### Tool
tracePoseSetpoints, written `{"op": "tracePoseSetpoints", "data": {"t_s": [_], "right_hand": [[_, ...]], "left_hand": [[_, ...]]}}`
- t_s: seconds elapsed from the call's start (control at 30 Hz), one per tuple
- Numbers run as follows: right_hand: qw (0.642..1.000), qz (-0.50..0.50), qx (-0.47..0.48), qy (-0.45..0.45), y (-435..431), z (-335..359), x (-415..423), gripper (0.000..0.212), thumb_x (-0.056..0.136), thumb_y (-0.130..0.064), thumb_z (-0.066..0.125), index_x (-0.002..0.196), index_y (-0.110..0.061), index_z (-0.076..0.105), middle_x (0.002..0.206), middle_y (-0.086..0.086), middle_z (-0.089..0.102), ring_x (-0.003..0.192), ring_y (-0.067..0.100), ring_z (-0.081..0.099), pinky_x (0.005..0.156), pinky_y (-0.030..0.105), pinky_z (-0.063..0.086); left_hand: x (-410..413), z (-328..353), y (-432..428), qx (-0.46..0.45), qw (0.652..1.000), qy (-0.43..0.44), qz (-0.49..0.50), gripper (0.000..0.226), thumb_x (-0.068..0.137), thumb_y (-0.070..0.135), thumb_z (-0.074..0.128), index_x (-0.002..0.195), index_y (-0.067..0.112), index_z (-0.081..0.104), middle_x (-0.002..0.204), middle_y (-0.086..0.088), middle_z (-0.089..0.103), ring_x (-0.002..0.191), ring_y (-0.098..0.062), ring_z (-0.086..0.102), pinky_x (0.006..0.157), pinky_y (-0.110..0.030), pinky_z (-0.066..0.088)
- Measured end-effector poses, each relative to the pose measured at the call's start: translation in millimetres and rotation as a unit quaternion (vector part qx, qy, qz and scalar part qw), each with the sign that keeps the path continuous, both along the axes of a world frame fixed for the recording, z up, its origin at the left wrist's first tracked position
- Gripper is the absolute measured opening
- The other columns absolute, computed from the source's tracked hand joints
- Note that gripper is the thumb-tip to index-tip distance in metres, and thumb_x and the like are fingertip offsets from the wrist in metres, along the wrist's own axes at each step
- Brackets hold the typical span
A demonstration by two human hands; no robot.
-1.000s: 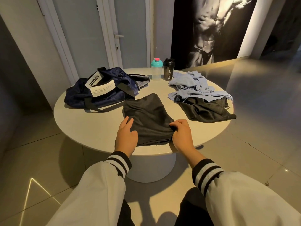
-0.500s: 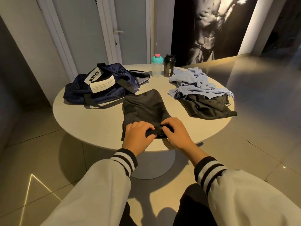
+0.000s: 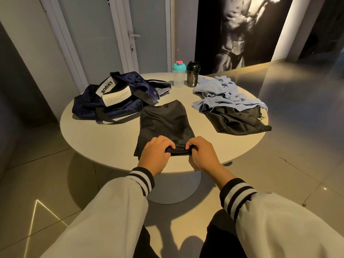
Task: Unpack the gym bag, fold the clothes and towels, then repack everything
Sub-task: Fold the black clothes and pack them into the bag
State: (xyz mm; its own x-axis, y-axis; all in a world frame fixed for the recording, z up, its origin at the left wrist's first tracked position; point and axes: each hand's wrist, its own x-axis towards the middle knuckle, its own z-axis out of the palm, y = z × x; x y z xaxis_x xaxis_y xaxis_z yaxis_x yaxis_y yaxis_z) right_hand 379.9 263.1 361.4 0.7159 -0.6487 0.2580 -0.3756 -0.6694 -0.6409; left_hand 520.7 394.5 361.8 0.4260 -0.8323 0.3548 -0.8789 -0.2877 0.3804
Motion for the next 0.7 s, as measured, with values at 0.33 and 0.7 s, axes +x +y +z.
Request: {"op": "tracePoseSetpoints", "data": {"t_s": [0.33,0.7], "right_hand": [[0.993,-0.009,-0.110,0.032,24.2,-7.1,-0.2,0.008,0.102,-0.034,0.044,0.098,-0.029,0.049,0.114,-0.006,0.061,0.088,0.015,0.059,0.113,0.042,0.036],[0.994,-0.035,-0.102,0.031,15.2,-16.1,6.9,0.027,0.105,-0.042,0.037,0.123,-0.030,0.054,0.125,-0.006,0.060,0.107,0.015,0.055,0.101,0.040,0.048]], "left_hand": [[-6.0,-1.7,-2.3,0.048,0.995,0.069,-0.049,0.025,0.099,0.030,0.057,0.123,0.031,0.060,0.153,0.005,0.046,0.139,-0.017,0.044,0.118,-0.041,0.035],[11.8,5.8,10.7,-0.043,0.948,0.184,0.255,0.029,0.097,0.033,0.059,0.125,0.031,0.057,0.144,-0.010,0.048,0.132,-0.034,0.038,0.111,-0.049,0.033]]}}
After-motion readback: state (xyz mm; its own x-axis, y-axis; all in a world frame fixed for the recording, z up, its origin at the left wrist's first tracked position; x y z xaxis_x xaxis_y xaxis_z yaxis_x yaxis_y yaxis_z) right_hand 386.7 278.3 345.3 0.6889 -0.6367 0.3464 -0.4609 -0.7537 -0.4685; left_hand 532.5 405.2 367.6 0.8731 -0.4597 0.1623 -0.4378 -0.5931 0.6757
